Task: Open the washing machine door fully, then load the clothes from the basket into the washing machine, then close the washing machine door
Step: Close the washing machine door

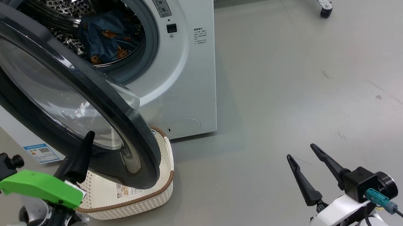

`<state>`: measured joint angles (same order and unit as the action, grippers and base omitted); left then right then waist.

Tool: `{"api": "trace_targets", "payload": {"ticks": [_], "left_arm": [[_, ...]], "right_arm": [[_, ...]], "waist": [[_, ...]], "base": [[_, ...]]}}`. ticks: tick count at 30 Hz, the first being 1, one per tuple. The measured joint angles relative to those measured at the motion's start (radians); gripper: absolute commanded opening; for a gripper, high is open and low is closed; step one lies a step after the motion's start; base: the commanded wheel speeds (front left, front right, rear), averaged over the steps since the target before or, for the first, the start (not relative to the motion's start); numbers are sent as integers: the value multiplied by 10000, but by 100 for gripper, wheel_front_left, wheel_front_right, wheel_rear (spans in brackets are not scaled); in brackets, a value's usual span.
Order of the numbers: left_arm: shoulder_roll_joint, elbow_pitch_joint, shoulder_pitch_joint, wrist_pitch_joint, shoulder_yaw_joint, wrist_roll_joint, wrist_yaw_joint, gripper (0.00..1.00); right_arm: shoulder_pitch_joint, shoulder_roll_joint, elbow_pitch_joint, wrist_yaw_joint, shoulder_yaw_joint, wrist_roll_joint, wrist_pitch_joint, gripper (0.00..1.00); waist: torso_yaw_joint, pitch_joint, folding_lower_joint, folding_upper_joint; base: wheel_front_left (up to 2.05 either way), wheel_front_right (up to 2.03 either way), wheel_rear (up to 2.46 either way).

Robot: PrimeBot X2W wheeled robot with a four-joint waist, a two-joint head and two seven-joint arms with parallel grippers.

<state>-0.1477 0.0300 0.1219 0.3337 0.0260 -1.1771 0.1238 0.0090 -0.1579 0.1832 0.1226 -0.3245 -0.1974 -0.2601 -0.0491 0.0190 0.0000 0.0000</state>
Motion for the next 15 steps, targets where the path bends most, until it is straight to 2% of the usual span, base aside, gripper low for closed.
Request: {"api": "trace_targets", "payload": {"ticks": [1, 2, 4, 11, 15], "left_arm": [[-171, -104, -152, -328, 107, 546, 2, 100], [-514, -251, -356, -903, 389, 1582, 2, 100], [-736, -420, -503, -1478, 759, 2529, 2, 100], [-1122, -276, -1493, -3427, 1684, 4941, 4, 100], [-1218, 426, -1998, -4475, 1601, 6180, -2, 100]], "right_arm": [[0, 0, -2, 0, 33, 0, 0, 100], [4, 4, -12, 0, 188, 0, 0, 100], [3, -15, -38, 0, 336, 0, 0, 100], [3, 17, -42, 0, 495, 44, 0, 100], [1, 29, -42, 0, 639, 52, 0, 100]], "waist": [[13, 12, 0, 0], [49, 35, 0, 0], [115, 56, 0, 0], [269, 89, 0, 0], [386, 79, 0, 0]], "base": [[0, 0, 0], [0, 0, 0], [0, 0, 0], [0, 0, 0], [0, 0, 0]]}}
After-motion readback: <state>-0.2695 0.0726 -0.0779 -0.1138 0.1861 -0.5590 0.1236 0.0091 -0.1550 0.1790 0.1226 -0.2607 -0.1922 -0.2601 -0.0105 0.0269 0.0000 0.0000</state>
